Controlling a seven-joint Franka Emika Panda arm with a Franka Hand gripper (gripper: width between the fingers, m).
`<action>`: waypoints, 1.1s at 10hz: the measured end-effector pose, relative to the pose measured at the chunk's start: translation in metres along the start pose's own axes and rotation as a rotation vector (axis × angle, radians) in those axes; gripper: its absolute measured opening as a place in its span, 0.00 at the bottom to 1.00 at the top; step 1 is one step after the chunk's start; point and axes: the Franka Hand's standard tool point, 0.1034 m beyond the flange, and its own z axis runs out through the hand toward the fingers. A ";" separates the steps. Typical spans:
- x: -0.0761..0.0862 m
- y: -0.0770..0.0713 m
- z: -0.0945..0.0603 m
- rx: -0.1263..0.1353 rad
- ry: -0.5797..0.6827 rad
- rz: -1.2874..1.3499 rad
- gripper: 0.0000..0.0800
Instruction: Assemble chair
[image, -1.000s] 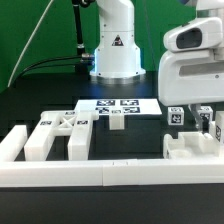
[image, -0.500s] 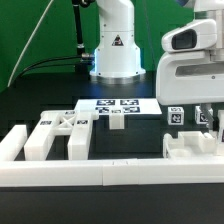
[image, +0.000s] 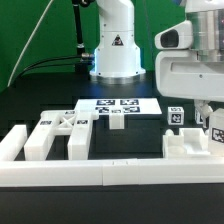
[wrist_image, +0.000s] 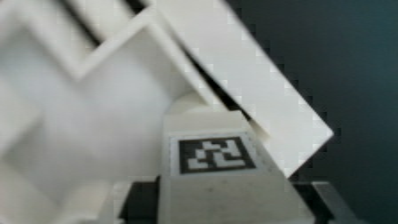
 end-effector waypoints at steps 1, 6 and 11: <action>-0.003 -0.001 0.001 0.003 -0.007 0.119 0.36; -0.011 -0.007 0.002 0.034 -0.027 0.591 0.36; -0.006 -0.007 0.002 0.086 -0.063 0.886 0.36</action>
Offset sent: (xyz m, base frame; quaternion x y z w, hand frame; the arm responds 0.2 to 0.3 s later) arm 0.0014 0.0126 -0.0009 -0.0114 0.0182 0.2952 0.9552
